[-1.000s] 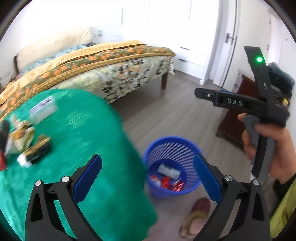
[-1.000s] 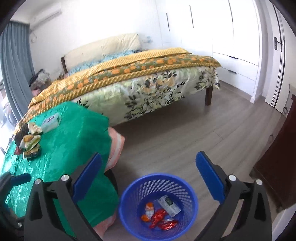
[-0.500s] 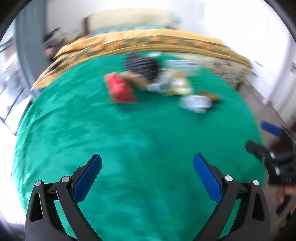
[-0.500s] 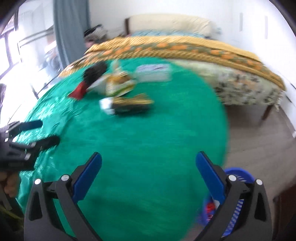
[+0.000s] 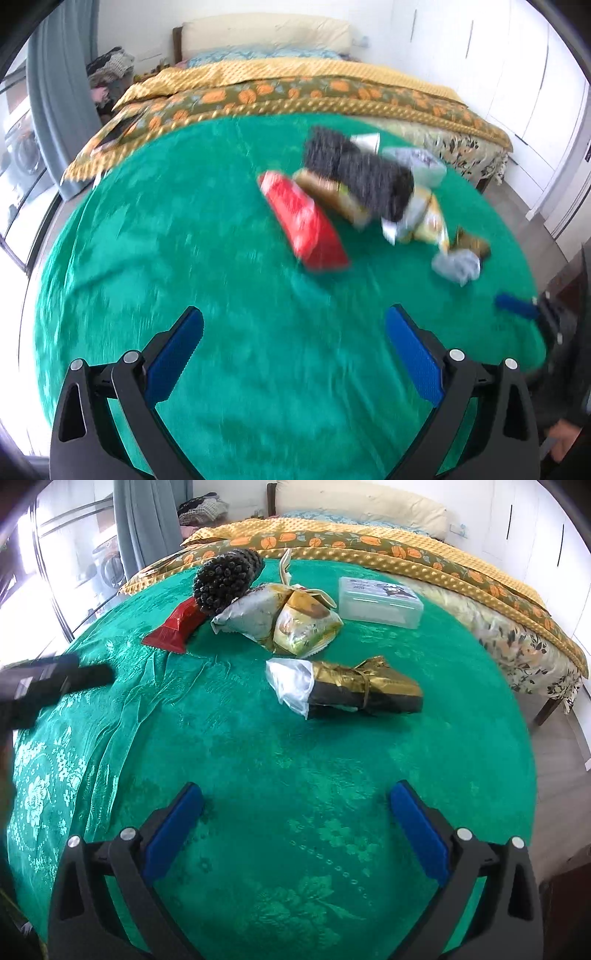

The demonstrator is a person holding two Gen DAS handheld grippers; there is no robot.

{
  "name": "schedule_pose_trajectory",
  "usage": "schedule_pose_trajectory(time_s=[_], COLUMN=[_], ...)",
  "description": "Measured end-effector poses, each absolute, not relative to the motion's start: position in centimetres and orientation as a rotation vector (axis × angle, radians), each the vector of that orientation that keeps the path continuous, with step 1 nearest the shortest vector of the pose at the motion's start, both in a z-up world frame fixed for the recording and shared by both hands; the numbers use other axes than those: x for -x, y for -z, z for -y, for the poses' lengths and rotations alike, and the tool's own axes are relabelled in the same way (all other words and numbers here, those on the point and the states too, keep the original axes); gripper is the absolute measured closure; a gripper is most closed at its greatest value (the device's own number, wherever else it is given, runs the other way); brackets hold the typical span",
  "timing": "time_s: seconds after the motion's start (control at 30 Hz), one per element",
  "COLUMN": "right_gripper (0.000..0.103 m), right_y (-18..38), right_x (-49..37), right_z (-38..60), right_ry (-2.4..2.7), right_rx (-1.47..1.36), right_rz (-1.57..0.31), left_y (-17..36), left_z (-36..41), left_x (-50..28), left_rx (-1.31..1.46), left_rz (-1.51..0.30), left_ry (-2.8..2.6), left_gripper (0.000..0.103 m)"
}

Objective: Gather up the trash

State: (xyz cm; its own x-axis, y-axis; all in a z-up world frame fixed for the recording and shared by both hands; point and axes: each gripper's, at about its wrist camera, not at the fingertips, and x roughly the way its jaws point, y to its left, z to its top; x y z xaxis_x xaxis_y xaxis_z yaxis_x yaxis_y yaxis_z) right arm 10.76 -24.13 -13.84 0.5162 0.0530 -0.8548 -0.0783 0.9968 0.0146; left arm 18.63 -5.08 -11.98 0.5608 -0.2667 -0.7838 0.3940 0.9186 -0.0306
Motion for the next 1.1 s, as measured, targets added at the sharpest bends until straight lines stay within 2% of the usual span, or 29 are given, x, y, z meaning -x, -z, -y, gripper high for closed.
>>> schedule_pose_trajectory(time_s=[0.13,0.2,0.23,0.3,0.37,0.43,0.47,0.83,0.9,0.93,0.97,1.1], right_gripper=[0.005,0.005,0.005,0.005,0.005,0.005,0.005,0.005,0.005,0.005,0.005,0.004], right_y=[13.8,13.8,13.8,13.8,13.8,13.8,13.8,13.9,13.9,13.9,13.8,13.8], right_x=[-10.6,-10.6,-10.6,-10.7,-10.7,-10.7,-10.7,-10.7,-10.7,-10.6,-10.6,-10.6], right_z=[24.4,24.4,24.3,24.3,24.3,24.3,24.3,24.3,24.3,24.3,24.4,24.9], right_ry=[-0.079,-0.079,-0.079,-0.078,-0.078,-0.078,-0.078,-0.077,-0.077,-0.077,-0.073,-0.073], right_rx=[0.025,0.024,0.024,0.024,0.024,0.024,0.024,0.023,0.023,0.022,0.019,-0.004], right_rz=[-1.024,-1.024,-1.024,-1.024,-1.024,-1.024,-1.024,-1.023,-1.023,-1.023,-1.019,-1.016], left_y=[12.3,13.0,13.2,14.0,14.6,14.6,14.4,13.8,14.0,14.1,14.4,15.7], left_z=[7.1,8.0,8.2,8.7,8.8,8.4,8.0,-0.1,-0.3,-0.3,-0.3,-0.1], left_x=[-22.3,-24.1,-24.6,-25.7,-26.4,-26.1,-25.8,-16.9,-15.8,-15.5,-15.4,-16.0], left_rx=[-0.205,-0.203,-0.206,-0.220,-0.215,-0.197,-0.194,-0.126,-0.125,-0.129,-0.141,-0.180], left_rz=[-0.878,-0.899,-0.905,-0.924,-0.948,-0.953,-0.946,-0.966,-0.957,-0.948,-0.934,-0.936], left_ry=[0.372,0.367,0.364,0.360,0.378,0.396,0.396,0.375,0.377,0.381,0.371,0.349], left_gripper=[0.006,0.010,0.016,0.030,0.063,0.078,0.089,0.087,0.072,0.050,0.034,0.026])
